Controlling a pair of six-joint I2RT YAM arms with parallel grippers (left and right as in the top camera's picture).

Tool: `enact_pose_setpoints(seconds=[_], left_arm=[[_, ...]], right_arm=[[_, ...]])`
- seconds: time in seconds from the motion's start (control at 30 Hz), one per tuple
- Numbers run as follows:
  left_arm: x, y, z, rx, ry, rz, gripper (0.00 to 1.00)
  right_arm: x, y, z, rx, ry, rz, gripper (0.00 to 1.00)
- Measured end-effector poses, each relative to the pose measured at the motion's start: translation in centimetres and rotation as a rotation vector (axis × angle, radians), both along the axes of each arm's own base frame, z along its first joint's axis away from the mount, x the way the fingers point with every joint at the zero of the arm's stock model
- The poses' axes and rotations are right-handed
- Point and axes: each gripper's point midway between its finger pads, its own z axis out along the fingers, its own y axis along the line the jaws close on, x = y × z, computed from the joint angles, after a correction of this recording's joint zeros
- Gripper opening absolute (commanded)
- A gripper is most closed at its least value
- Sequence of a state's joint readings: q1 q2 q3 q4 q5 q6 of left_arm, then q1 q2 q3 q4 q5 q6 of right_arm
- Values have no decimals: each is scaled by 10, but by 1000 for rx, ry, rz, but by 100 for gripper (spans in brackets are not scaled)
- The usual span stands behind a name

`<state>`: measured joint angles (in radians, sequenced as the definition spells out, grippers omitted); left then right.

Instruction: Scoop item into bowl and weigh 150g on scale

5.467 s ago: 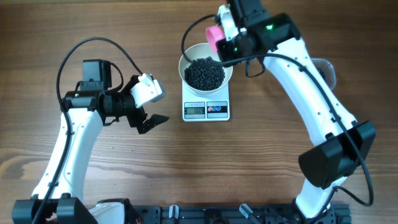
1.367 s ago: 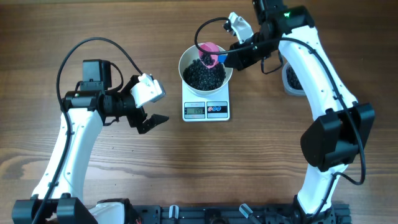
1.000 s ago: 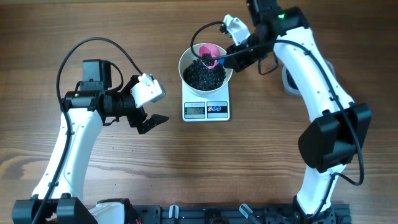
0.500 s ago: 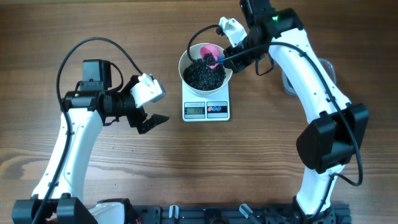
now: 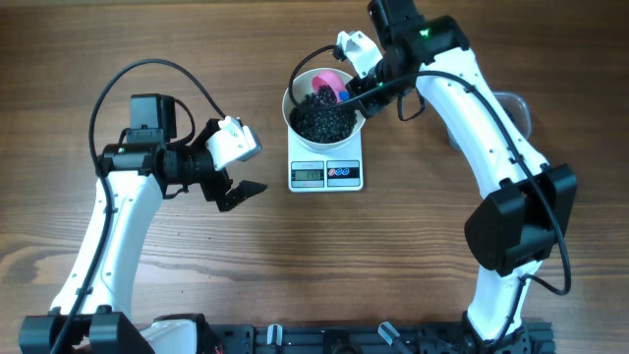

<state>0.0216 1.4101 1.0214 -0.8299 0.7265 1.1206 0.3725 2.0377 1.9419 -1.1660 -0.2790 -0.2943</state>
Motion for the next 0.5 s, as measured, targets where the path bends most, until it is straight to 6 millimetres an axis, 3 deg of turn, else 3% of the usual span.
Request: enact_pose_setpoints(seconds=[0.5], left_arm=[[0, 0, 0, 0, 0, 0, 100]], right_arm=[[-4, 6, 0, -77, -52, 61, 4]])
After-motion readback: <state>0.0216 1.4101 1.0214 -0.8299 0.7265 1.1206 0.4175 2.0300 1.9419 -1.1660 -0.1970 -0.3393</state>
